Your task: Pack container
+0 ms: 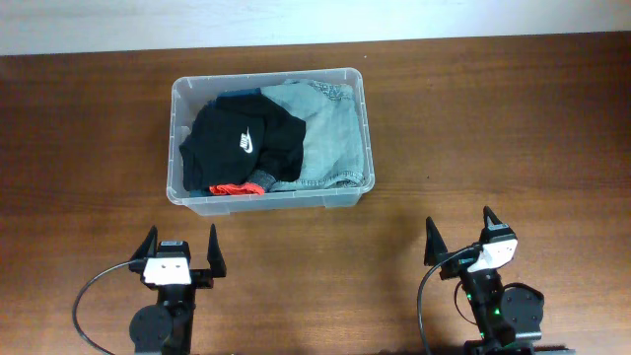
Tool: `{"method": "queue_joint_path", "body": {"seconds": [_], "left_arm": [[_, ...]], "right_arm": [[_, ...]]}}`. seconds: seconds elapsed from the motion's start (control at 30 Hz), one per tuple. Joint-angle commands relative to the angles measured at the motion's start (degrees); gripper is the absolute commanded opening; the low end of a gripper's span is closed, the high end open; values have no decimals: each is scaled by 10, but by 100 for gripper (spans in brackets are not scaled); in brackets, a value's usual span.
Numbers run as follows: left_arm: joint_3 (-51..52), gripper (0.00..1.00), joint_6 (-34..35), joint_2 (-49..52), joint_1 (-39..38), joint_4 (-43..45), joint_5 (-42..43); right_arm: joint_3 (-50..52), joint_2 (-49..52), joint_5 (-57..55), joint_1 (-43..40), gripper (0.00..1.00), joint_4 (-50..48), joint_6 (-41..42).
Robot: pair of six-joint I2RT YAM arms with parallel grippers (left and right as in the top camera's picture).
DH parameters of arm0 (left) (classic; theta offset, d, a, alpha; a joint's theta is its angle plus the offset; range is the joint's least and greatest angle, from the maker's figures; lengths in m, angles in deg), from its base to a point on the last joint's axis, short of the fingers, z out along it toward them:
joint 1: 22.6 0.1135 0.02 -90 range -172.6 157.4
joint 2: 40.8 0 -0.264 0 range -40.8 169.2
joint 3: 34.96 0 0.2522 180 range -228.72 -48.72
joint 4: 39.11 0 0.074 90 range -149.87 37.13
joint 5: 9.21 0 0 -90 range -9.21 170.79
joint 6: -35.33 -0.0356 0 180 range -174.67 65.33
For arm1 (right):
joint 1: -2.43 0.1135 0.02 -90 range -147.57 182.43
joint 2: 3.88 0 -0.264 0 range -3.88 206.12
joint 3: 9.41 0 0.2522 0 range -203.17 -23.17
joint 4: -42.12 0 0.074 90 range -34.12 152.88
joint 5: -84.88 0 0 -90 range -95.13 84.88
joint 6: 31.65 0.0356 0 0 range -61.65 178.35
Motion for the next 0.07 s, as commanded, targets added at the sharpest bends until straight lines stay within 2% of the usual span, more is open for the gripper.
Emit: {"method": "queue_joint_path", "body": {"seconds": [0.0, 0.03], "left_arm": [[1, 99, -1, -4, -3, -4, 2], [1, 99, -1, -4, -3, -4, 2]], "right_arm": [[4, -4, -5, -4, 99, 2, -4], [4, -4, -5, -4, 99, 2, -4]]}}
